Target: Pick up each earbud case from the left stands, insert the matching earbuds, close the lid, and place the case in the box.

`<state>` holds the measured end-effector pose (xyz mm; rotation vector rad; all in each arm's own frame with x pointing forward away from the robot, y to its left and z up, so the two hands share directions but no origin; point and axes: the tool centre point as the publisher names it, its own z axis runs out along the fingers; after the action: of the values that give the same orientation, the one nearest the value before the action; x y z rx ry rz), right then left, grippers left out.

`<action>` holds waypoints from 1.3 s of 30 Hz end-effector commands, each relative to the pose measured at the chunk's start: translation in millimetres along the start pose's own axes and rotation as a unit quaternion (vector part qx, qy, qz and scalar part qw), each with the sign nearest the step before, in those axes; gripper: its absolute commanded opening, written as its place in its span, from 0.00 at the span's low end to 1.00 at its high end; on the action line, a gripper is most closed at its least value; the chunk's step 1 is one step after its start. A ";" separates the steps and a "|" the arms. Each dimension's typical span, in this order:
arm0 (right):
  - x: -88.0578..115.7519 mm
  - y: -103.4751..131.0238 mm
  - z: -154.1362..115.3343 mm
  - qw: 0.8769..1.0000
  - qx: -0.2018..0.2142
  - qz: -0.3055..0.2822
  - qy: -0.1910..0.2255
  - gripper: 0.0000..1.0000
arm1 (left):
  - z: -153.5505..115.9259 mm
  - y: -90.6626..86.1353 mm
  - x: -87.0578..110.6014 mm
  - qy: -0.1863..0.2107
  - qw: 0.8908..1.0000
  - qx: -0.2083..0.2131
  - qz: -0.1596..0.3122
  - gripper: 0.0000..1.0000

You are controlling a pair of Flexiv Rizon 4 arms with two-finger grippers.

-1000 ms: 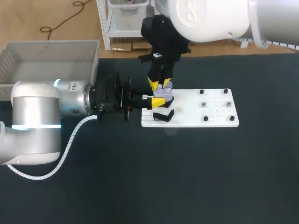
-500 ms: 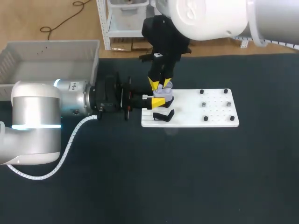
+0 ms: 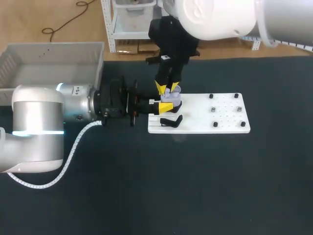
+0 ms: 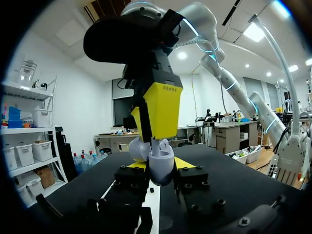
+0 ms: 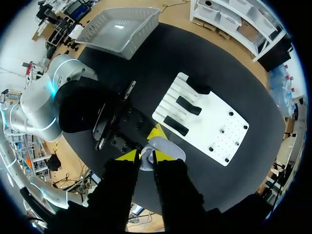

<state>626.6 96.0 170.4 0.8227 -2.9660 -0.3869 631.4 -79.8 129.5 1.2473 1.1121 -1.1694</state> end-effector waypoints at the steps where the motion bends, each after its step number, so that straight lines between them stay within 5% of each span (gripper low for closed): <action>1: -1.7 -1.8 1.3 1.000 -0.002 0.000 0.003 0.00 | 0.0 -1.0 0.6 -0.001 1.000 -0.002 0.001 0.00; 7: -1.3 -2.2 3.3 1.000 0.000 0.001 0.012 0.00 | 0.0 -1.0 0.6 -0.001 1.000 -0.002 0.001 0.00; 8: -1.3 -2.1 3.3 1.000 0.000 0.001 0.013 0.10 | 0.0 -1.0 0.6 -0.001 1.000 -0.002 0.001 0.00; 11: 0.0 -0.7 2.3 1.000 0.002 0.000 0.014 0.62 | 0.0 -1.0 0.6 -0.001 1.000 -0.002 0.001 0.00; 12: 0.5 0.0 1.4 1.000 0.002 -0.001 0.013 1.00 | 0.0 -1.0 0.6 -0.001 1.000 -0.002 0.001 0.00; 31: 17.9 14.5 -25.9 1.000 0.015 -0.011 -0.008 1.00 | 0.0 -1.0 0.6 -0.001 1.000 -0.002 0.001 0.00; 39: 13.6 -10.6 -32.0 0.998 0.016 0.057 -0.024 1.00 | 0.0 -1.0 0.6 -0.001 1.000 -0.002 0.001 0.00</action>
<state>622.1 81.8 201.5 0.6788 -3.0359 -0.3394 631.4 -79.5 129.5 1.2469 1.1116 -1.1694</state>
